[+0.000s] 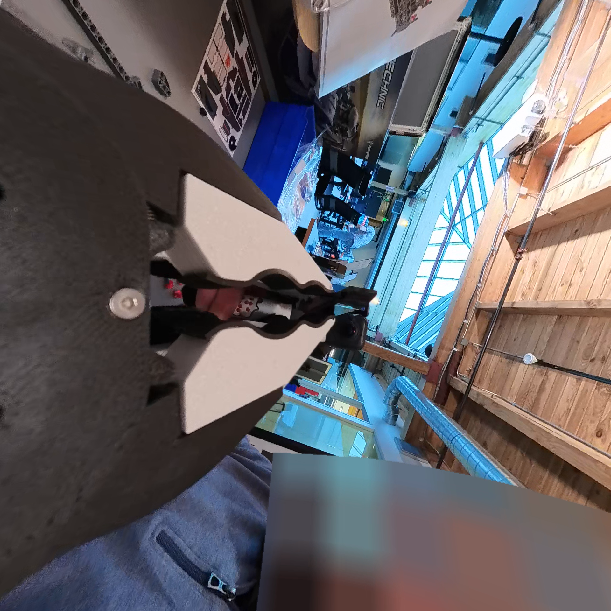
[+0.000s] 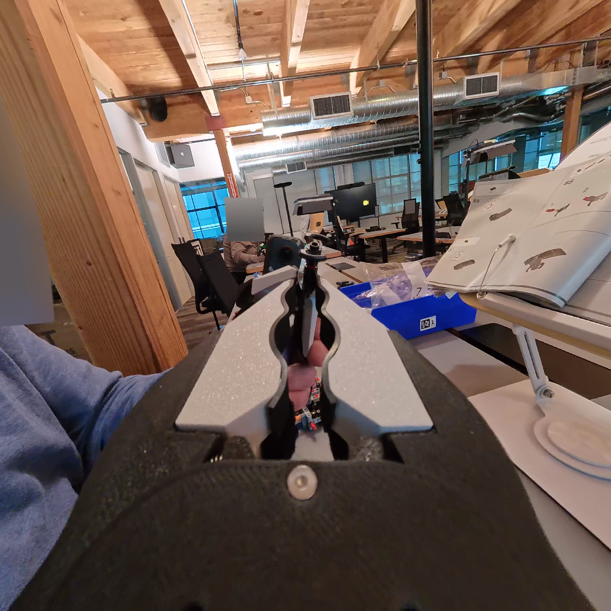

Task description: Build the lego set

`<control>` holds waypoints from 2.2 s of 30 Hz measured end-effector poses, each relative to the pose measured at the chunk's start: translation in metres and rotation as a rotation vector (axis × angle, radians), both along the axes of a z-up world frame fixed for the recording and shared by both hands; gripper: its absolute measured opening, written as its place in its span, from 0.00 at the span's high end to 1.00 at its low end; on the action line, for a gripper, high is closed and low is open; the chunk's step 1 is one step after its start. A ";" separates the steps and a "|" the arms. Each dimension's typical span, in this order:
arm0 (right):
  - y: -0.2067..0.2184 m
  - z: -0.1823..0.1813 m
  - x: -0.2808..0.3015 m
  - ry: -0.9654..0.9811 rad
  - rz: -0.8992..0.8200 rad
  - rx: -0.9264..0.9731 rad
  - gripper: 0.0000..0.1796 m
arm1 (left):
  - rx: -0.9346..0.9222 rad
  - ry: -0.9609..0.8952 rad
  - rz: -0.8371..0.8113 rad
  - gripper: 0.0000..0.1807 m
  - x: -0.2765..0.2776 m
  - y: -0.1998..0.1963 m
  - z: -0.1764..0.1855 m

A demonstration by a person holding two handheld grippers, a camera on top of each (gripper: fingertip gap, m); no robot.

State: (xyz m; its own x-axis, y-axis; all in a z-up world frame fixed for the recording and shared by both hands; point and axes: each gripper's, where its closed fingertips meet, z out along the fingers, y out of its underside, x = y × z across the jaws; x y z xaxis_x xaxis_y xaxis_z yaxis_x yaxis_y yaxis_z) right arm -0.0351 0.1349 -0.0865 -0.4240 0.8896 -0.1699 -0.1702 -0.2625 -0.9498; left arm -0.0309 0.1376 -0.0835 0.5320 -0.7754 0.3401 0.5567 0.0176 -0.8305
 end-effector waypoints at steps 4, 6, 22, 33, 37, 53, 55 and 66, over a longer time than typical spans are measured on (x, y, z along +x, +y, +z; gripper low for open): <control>0.003 0.000 0.002 -0.004 -0.014 0.003 0.97 | 0.007 -0.003 0.024 0.95 0.000 0.003 0.001; 0.004 0.001 0.003 -0.001 -0.011 -0.007 0.97 | 0.020 -0.036 0.025 0.94 -0.002 0.002 0.004; 0.010 -0.008 -0.002 -0.052 -0.031 -0.012 0.95 | -0.042 -0.064 -0.002 0.98 -0.011 0.007 0.003; 0.014 -0.007 -0.003 -0.051 0.001 -0.114 0.97 | -0.044 -0.105 0.011 0.93 -0.009 0.010 0.003; 0.007 -0.011 -0.004 -0.060 0.009 -0.089 0.97 | -0.024 -0.085 0.025 0.97 -0.008 0.008 0.002; 0.015 -0.010 0.016 -0.060 -0.049 0.165 0.83 | -0.106 0.109 -0.024 0.98 -0.005 -0.001 -0.009; 0.020 -0.003 0.022 -0.059 -0.051 0.186 0.82 | -0.133 0.215 0.005 0.98 -0.002 0.001 -0.017; -0.011 -0.021 0.014 -0.235 0.128 0.308 0.97 | -0.182 0.750 0.063 0.98 0.034 -0.001 -0.048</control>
